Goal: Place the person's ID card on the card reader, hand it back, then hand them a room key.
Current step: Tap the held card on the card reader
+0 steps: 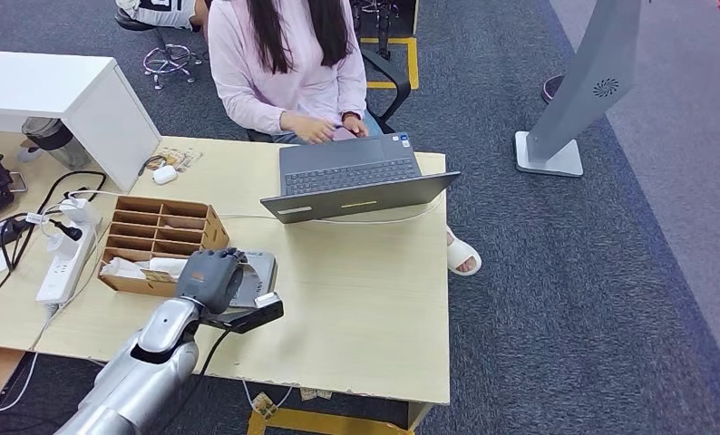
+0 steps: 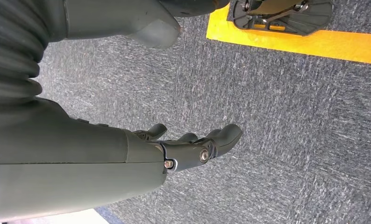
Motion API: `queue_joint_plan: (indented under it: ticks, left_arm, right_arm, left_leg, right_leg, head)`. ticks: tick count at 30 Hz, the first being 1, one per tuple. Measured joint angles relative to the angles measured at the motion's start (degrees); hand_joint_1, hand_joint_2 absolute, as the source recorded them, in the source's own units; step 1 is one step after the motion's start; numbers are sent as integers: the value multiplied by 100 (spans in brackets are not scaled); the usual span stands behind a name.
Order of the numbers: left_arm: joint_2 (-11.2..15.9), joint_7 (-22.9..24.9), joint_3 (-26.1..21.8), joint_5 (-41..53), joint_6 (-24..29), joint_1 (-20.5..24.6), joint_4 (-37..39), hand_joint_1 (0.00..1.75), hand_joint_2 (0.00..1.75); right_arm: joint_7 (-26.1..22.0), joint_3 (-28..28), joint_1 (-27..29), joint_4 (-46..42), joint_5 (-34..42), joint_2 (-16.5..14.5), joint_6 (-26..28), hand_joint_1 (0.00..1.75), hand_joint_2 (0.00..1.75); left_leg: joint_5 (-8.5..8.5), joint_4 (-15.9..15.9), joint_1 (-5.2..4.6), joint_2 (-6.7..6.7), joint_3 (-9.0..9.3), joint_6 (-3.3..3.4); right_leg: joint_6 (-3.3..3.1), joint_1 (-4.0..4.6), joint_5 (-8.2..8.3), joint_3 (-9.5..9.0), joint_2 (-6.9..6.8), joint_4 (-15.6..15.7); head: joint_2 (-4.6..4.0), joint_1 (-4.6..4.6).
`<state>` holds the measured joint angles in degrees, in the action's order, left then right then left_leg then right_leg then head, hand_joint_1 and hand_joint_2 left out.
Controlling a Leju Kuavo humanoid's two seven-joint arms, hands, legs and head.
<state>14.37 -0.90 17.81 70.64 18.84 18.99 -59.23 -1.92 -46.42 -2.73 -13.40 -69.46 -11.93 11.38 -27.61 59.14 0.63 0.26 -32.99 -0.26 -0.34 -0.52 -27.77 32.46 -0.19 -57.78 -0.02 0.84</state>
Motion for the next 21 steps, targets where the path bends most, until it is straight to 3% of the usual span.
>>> queue_joint_plan:
  ticks: [8,15,21]
  left_arm:
    - [-56,172,16,-46,-106,267,451,175,175]
    - [-143,260,15,-73,389,415,564,175,175]
    - [-186,243,-15,-137,965,927,580,175,175]
  right_arm:
    - [43,0,-23,1,2,-1,3,0,175]
    - [46,1,-23,1,3,-2,4,0,175]
    - [62,11,-48,1,-36,-2,6,0,175]
  left_leg:
    - [1,0,0,-2,5,-1]
    - [3,1,0,-2,5,-2]
    - [5,2,0,-3,2,0]
  right_leg:
    - [0,0,0,-6,-1,0]
    - [-2,0,2,-4,-1,-1]
    - [-2,0,5,-4,-3,-1]
  head:
    - [0,0]
    - [0,0]
    - [0,0]
